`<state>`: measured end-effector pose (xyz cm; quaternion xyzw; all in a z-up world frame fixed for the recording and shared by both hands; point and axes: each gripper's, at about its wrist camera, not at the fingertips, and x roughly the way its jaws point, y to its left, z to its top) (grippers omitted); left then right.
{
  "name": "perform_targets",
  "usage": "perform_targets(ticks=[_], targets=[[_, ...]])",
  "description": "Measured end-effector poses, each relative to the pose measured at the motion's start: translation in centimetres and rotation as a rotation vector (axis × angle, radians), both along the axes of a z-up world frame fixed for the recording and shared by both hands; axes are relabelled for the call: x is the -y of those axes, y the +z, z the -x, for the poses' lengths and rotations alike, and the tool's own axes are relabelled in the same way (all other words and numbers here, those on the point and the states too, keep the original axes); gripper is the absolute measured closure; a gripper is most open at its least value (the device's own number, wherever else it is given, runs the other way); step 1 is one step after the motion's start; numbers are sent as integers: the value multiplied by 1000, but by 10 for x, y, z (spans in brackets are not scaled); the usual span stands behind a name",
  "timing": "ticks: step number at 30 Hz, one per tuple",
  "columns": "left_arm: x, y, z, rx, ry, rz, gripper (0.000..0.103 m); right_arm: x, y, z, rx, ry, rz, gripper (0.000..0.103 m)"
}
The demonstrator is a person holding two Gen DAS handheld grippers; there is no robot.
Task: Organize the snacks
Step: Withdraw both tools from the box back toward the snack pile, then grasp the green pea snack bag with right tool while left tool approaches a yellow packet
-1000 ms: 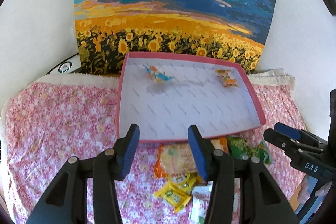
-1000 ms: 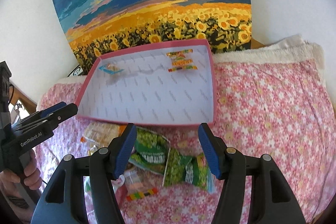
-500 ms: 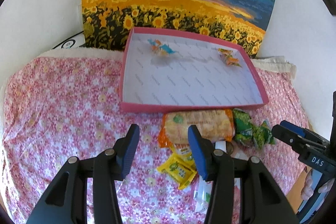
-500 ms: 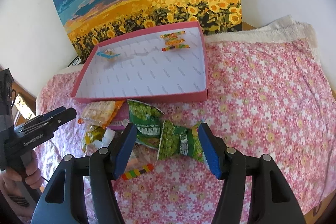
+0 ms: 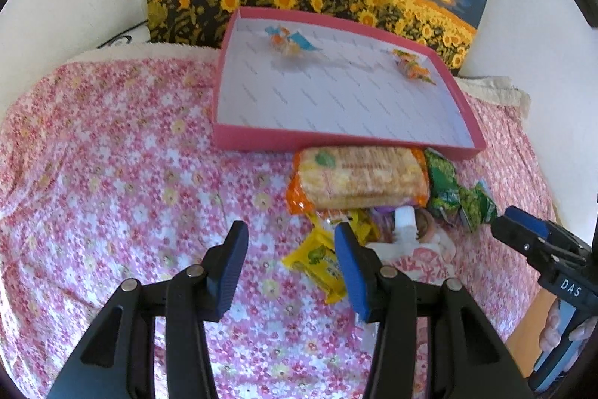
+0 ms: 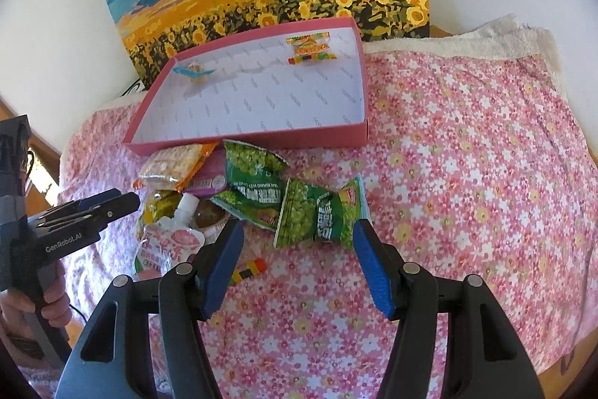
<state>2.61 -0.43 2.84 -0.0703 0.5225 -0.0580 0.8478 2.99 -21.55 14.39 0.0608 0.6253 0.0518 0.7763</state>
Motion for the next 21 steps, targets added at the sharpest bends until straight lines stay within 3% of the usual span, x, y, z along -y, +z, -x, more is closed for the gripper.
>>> perform_targets(ticks=[9,21], targets=[[7,-9,6,-25,-26,-24,52,1,0,1,-5,-7,-6,41],[16,-17,11,-42,-61,1,52,4,-3,1,-8,-18,-3,41]])
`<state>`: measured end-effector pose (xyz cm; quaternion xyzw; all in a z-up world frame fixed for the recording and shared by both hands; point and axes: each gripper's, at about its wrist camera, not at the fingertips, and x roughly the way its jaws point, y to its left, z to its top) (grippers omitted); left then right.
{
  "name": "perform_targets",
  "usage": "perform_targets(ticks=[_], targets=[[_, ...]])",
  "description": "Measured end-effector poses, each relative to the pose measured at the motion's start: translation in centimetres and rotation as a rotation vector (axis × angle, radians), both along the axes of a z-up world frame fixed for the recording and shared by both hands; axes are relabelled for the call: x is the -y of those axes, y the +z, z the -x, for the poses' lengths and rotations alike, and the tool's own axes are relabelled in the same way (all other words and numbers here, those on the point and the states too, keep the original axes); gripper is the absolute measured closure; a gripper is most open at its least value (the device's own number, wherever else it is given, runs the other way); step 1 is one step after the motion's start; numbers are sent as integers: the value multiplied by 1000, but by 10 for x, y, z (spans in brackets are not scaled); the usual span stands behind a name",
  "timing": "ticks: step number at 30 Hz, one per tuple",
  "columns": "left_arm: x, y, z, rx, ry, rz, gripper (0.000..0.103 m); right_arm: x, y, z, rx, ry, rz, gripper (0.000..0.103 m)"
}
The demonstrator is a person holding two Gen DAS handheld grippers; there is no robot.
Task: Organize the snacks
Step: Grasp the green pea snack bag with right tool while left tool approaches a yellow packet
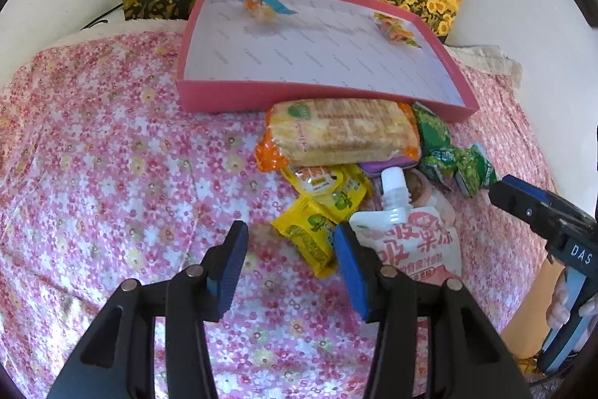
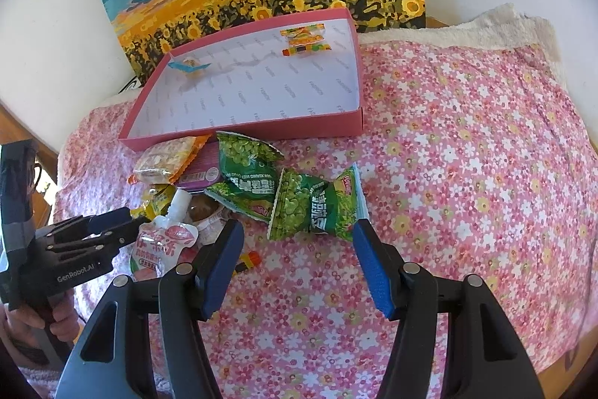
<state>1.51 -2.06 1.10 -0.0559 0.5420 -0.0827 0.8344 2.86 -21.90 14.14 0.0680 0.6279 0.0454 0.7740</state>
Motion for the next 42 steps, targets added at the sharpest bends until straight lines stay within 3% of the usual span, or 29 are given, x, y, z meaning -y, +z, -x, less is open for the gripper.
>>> perform_targets(ticks=[6,14,16,19,31,42], targets=[[5,-7,-4,-5,8,9,53,4,-1,0,-4,-16,0,41],[10,-8,-8,9,-5,21,63,8,-2,0,-6,-33,6,41],[11,-7,-9,12,-11,32,73,9,-2,0,-6,-37,9,41],[11,-5,-8,19,-17,38,76,9,-3,0,-5,-41,12,41],[-19,-1,-3,26,60,-1,76,9,-18,-7,-23,-53,14,41],[-19,-4,-3,25,60,-11,76,5,-38,-17,-59,-56,4,41]])
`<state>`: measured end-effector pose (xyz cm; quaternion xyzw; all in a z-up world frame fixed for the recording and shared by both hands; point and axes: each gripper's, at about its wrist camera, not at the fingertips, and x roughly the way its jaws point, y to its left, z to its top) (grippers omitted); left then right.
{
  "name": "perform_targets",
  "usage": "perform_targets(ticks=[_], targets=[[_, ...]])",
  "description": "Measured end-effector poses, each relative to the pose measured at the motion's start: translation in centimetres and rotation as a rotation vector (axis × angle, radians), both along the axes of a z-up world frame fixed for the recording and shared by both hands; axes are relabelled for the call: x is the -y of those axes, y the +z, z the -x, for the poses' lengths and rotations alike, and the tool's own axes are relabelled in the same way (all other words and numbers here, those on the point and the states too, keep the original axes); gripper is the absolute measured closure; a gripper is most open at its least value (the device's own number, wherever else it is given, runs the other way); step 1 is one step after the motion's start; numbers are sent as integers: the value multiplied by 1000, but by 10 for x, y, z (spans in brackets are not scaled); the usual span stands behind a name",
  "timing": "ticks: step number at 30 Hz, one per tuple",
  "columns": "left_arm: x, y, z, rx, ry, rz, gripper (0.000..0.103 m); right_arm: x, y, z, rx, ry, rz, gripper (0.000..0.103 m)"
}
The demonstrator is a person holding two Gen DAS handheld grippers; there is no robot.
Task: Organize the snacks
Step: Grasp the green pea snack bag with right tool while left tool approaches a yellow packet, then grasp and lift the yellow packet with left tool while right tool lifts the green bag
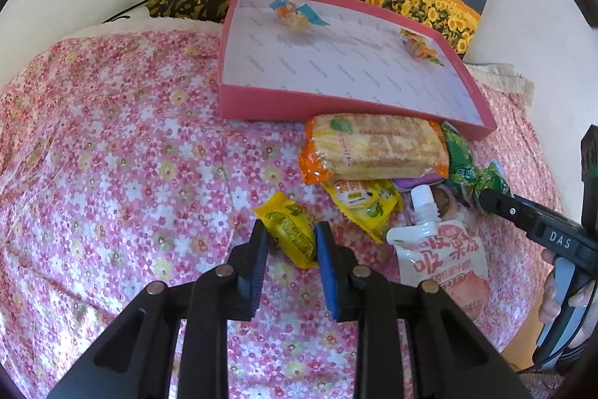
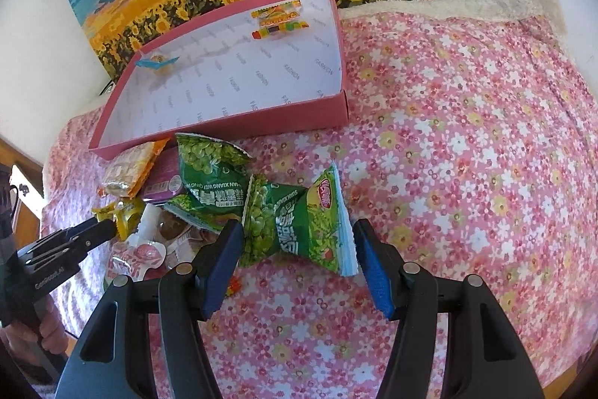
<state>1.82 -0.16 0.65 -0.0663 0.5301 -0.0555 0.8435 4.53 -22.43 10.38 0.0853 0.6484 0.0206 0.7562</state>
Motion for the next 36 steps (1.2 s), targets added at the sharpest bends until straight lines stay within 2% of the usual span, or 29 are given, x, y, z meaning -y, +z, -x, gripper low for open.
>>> perform_targets(ticks=[7,11,15,28,36], targets=[[-1,-2,-2,-2,-3,5,76,-2,-5,-3,-4,1,4,43],[0,-2,-2,-1,-2,5,76,-2,-7,-4,-1,-3,10,56],[0,-2,-2,-1,-3,4,76,0,-7,-6,5,-11,5,59],[0,5,6,8,-6,17,76,3,9,7,34,-25,-2,61],[0,22,16,51,-17,33,76,6,30,12,73,-30,-1,61]])
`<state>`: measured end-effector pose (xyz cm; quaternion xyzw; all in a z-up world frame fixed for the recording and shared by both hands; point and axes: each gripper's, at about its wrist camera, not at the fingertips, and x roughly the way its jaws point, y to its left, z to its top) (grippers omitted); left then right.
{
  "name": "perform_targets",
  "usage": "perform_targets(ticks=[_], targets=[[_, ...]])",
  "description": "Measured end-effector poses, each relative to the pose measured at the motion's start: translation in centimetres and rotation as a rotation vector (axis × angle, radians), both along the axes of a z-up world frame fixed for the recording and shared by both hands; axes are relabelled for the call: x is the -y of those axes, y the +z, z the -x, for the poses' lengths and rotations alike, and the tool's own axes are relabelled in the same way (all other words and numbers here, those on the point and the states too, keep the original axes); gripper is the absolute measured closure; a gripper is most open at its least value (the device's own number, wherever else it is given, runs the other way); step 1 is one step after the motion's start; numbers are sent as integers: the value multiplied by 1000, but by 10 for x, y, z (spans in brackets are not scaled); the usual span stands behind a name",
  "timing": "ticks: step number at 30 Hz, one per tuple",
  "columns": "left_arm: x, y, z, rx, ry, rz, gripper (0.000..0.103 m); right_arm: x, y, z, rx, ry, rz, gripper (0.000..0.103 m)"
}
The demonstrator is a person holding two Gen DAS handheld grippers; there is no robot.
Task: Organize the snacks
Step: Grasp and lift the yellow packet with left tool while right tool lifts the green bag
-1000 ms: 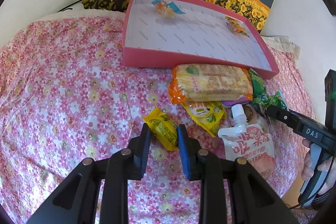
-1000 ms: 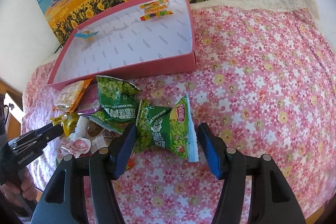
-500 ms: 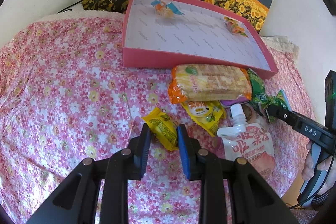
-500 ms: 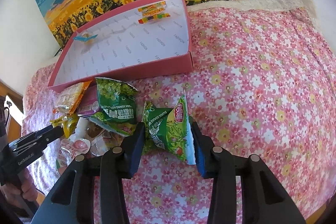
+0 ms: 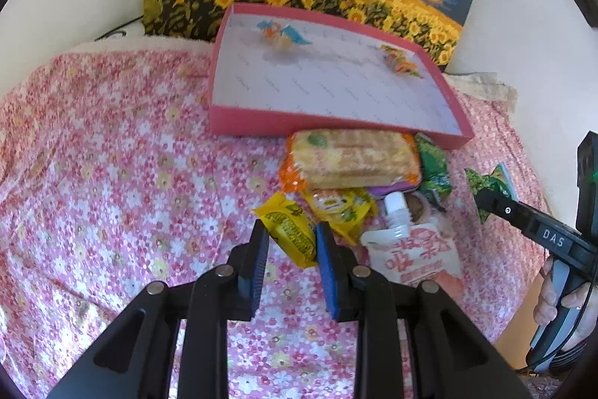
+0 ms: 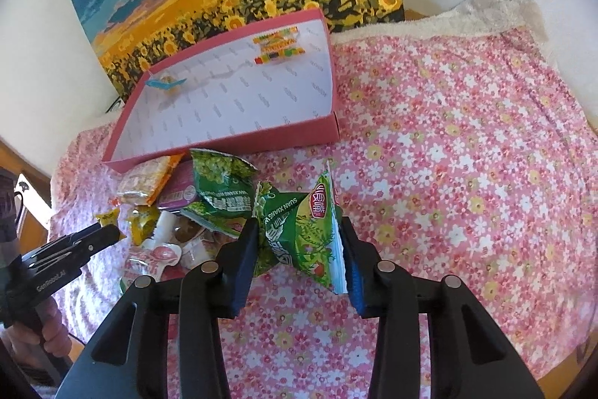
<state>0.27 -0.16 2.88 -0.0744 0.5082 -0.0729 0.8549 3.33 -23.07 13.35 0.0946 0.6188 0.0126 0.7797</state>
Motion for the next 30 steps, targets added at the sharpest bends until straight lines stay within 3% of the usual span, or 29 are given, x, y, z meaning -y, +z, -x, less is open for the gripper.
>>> perform_targets(ticks=[9,18,23,27,30], targets=[[3,19,2,51,-24,2,80,1,16,-1,42,3,-6,61],[-5,9,-1,13,-6,-1,80,2,13,-2,34,-3,-8,61],[-7,1,0,-21,2,-5,71,1,7,-2,20,-2,-17,61],[0,-5,0,-53,-28,-16,56,0,5,-2,15,2,-21,61],[6,-11,0,-70,-54,-18,55,-1,4,-2,12,4,-24,61]])
